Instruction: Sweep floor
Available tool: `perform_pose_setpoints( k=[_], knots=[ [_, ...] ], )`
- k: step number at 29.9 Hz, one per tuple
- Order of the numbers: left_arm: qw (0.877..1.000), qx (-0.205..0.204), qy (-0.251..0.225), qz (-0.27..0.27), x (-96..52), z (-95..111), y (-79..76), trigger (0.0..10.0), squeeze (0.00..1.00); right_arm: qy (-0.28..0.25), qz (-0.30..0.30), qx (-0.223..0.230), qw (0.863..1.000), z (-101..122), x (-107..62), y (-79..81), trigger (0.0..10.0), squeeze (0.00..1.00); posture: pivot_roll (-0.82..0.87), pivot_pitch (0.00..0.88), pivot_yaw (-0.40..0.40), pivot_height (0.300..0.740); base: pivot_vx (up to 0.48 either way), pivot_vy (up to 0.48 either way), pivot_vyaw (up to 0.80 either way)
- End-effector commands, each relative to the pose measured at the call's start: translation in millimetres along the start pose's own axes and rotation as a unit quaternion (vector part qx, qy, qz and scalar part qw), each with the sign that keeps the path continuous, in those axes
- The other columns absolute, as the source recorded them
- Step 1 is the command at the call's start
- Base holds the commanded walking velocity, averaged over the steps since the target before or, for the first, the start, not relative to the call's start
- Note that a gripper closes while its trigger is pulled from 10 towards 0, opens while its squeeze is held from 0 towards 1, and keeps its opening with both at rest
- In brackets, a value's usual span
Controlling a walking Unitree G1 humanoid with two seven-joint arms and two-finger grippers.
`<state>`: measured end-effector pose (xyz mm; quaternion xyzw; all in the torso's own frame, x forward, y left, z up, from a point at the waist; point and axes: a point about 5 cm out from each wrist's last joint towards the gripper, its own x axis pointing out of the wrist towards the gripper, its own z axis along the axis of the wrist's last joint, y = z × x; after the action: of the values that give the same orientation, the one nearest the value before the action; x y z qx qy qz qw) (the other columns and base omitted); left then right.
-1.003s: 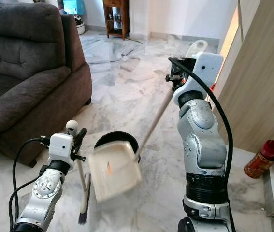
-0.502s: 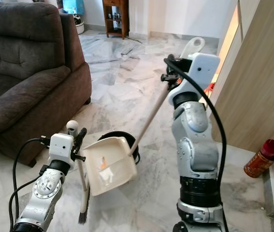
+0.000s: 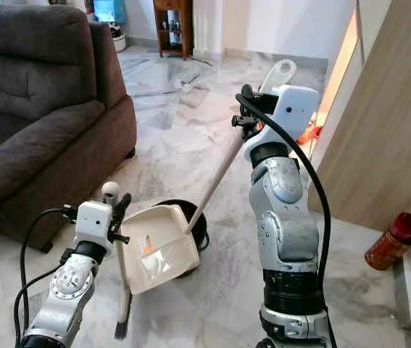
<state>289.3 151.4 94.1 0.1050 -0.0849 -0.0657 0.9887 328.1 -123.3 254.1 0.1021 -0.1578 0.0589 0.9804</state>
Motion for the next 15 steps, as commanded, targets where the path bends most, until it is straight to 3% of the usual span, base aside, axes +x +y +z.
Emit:
perform_pose_setpoints(
  k=[1, 15],
  knots=[
    [0.999, 0.011, -0.031, 0.004, 3.2, 11.2, 2.7, 10.0, 0.00, -0.031, 0.011, 0.013, 0.999, 11.1, 1.3, 6.8, 10.0, 0.00, 0.10, 0.000, 0.040, 0.740, 0.277, 0.000, 0.00],
    [0.999, 0.011, -0.033, 0.004, 3.2, 11.8, 2.9, 10.0, 0.00, -0.037, 0.015, 0.018, 0.999, 11.8, 1.5, 8.3, 10.0, 0.00, 0.10, 0.000, 0.041, 0.740, 0.287, 0.000, 0.00]
  ],
)
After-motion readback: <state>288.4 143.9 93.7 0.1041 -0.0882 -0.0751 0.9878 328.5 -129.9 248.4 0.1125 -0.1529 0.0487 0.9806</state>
